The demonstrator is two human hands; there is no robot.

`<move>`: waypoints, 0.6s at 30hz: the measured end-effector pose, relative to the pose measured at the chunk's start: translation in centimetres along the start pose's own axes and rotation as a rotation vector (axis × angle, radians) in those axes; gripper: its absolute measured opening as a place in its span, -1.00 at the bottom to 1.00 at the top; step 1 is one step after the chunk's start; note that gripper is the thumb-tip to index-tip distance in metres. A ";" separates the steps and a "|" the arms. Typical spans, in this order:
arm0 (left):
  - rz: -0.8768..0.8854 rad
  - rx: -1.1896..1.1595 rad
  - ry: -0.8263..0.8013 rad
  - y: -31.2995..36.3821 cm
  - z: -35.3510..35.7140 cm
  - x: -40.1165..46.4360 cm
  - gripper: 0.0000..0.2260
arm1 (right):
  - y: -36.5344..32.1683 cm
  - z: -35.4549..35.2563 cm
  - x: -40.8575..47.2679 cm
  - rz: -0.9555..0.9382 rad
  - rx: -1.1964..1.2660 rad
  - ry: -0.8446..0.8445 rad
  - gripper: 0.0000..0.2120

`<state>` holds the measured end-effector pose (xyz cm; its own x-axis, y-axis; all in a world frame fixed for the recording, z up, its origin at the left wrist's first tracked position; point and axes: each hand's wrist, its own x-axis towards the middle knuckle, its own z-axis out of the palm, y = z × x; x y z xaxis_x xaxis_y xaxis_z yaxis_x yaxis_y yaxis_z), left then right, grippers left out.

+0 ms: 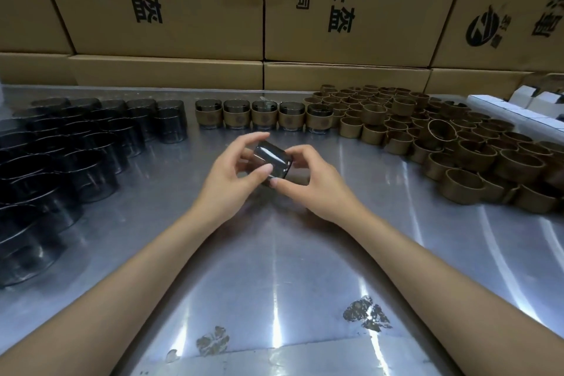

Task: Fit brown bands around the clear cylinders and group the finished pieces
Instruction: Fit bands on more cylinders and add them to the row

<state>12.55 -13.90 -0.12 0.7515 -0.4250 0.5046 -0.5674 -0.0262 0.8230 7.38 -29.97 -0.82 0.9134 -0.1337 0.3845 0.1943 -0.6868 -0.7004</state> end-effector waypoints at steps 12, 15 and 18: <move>0.103 0.492 -0.127 -1.1 0.2 -0.2 -0.60 | -0.3 -0.8 0.0 -0.040 0.116 0.231 -0.35; 0.072 0.516 -0.179 -1.5 0.2 0.0 -0.61 | 0.0 -0.4 0.1 0.013 0.076 0.144 -0.31; 0.037 0.537 -0.211 -1.7 0.2 0.1 -0.61 | 0.5 -0.5 0.2 0.043 0.040 0.088 -0.28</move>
<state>13.53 -14.06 -1.51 0.6756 -0.6045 0.4221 -0.7248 -0.4396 0.5305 7.52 -30.69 -0.80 0.8866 -0.2262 0.4034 0.1710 -0.6500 -0.7404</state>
